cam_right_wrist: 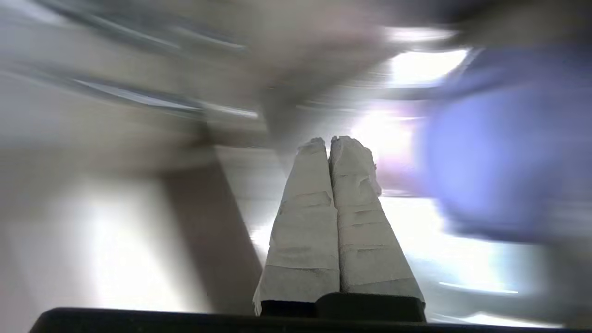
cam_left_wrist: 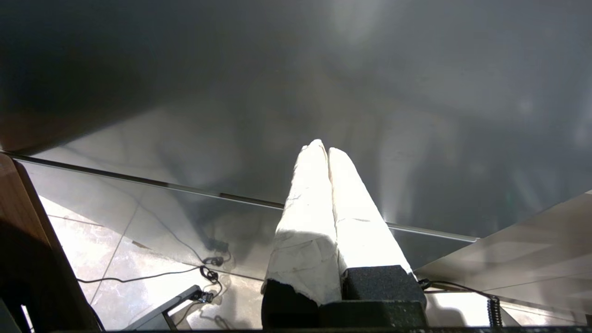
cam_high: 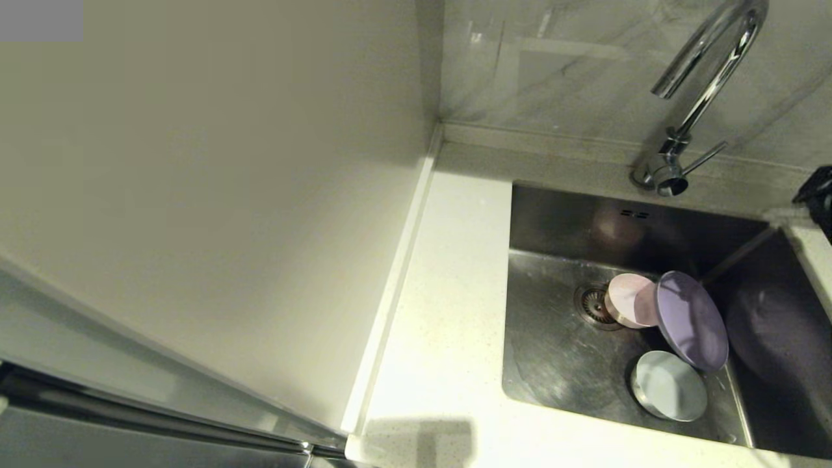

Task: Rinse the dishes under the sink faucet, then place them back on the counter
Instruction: Put a plate back to the table from the sink

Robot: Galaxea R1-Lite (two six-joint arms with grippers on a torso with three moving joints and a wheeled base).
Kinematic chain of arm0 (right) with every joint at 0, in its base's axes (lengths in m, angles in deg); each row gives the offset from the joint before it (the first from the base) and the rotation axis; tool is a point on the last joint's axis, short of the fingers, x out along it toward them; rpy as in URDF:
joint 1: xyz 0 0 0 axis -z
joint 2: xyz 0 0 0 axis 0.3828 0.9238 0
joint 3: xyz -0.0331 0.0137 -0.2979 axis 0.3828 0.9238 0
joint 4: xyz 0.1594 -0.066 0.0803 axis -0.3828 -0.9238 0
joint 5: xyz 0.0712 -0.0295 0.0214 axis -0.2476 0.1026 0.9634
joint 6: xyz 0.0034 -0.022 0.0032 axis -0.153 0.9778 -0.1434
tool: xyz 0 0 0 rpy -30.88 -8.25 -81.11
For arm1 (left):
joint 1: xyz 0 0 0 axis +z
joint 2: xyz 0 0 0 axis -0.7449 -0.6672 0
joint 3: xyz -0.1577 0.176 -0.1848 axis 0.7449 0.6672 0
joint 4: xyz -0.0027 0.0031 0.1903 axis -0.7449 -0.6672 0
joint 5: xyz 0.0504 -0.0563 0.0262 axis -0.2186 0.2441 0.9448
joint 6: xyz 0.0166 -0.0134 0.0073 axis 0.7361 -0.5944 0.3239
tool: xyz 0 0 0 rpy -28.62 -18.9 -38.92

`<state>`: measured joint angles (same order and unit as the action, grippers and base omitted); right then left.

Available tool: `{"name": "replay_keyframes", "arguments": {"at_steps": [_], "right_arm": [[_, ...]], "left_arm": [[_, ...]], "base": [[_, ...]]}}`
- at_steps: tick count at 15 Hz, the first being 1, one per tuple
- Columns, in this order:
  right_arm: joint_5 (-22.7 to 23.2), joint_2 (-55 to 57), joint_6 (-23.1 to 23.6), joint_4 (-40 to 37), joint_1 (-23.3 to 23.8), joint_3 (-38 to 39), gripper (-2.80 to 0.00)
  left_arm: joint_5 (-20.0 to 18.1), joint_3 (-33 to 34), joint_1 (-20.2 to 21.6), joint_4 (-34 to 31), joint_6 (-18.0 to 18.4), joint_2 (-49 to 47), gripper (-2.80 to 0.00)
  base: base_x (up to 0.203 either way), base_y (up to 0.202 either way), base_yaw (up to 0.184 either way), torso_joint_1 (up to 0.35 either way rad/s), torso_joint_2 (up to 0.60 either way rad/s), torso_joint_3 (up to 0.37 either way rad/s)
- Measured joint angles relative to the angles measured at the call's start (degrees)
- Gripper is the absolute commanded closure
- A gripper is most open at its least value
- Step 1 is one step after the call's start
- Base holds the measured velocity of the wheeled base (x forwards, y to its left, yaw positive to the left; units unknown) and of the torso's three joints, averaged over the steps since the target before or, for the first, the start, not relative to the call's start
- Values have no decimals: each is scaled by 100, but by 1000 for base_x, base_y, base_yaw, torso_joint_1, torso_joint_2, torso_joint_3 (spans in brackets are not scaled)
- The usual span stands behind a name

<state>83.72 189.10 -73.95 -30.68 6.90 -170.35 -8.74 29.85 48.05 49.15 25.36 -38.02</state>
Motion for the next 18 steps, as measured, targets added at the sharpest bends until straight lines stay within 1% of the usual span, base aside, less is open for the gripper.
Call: {"name": "replay_keyframes", "arguments": {"at_steps": [1, 2, 3, 4, 7, 9, 11, 12, 13, 14, 15, 17, 18], "right_arm": [[-567, -59, 896, -151, 13, 363, 0], [-1006, -112, 1684, -249, 17, 649, 0], [-1261, -149, 2440, -270, 24, 845, 0], [-1358, -172, 3181, -285, 44, 997, 0], [-1374, -124, 5489, -208, 151, 1271, 0], [-1357, -37, 6706, 36, 157, 1461, 0], [-1379, -20, 7620, 72, 67, 1700, 0], [-1394, -46, 7977, 69, -38, 1783, -280], [-1421, -83, 8212, 53, -156, 1830, -280], [-1485, -121, 8324, 36, -295, 1858, -280], [-1555, -152, 8329, -7, -465, 1882, -280], [-1587, -169, 8187, -127, -785, 1896, -280], [-1586, -142, 7929, -163, -982, 1917, -280]], "left_arm": [[0, 0, 0, -2, -2, 0, 0], [1, 0, 0, -5, 0, 0, 0], [1, 0, 0, -2, 0, 0, 0], [1, 0, 0, -5, 0, 0, 0], [1, 0, 0, -2, 2, 0, 0], [1, 0, 0, -5, 0, 0, 0], [1, 0, 0, -5, 1, 0, 0], [1, 0, 0, 1, 1, 0, 0], [1, 0, 0, -4, -2, 0, 0], [1, 0, 0, -5, 0, 0, 0], [1, 0, 0, -5, 0, 0, 0], [1, 0, 0, -5, 2, 0, 0], [1, 0, 0, -5, 3, 0, 0]], "base": [[0, 0, 0, 0, 0, 0], [0, 0, 0, 0, 0, 0], [0, 0, 0, 0, 0, 0], [0, 0, 0, 0, 0, 0], [0, 0, 0, 0, 0, 0], [0, 0, 0, 0, 0, 0], [0, 0, 0, 0, 0, 0], [0, 0, 0, 0, 0, 0], [0, 0, 0, 0, 0, 0], [0, 0, 0, 0, 0, 0], [0, 0, 0, 0, 0, 0], [0, 0, 0, 0, 0, 0], [0, 0, 0, 0, 0, 0]]}}
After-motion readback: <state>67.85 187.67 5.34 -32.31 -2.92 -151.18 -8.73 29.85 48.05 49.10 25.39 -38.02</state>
